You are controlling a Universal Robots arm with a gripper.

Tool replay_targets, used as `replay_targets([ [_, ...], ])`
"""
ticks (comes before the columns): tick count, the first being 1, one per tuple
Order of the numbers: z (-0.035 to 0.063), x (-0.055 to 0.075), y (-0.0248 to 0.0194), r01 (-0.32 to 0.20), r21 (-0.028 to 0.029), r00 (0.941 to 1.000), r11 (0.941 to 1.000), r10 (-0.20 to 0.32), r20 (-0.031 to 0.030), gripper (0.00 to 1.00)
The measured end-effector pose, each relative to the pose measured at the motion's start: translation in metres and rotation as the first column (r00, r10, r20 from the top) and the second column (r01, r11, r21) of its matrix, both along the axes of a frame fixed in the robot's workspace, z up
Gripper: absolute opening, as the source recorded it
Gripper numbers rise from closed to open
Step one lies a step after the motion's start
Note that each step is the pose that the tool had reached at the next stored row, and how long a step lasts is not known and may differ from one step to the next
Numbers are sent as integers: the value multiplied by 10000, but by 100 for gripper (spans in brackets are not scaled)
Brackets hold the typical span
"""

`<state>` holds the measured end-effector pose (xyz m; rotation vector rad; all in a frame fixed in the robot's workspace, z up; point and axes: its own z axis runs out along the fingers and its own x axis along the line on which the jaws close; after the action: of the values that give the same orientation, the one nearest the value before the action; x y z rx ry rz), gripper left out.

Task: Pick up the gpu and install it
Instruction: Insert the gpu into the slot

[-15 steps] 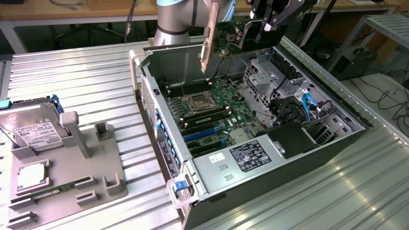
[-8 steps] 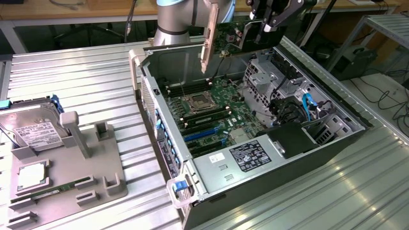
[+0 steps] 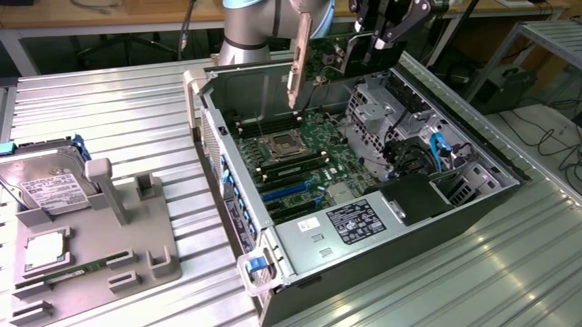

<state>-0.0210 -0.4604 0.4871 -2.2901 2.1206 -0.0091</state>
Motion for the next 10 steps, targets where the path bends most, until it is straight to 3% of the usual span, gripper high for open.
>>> replay_targets([
  [10, -183, 0, 1, -275, 0, 9996, 9996, 275, 4, 27],
])
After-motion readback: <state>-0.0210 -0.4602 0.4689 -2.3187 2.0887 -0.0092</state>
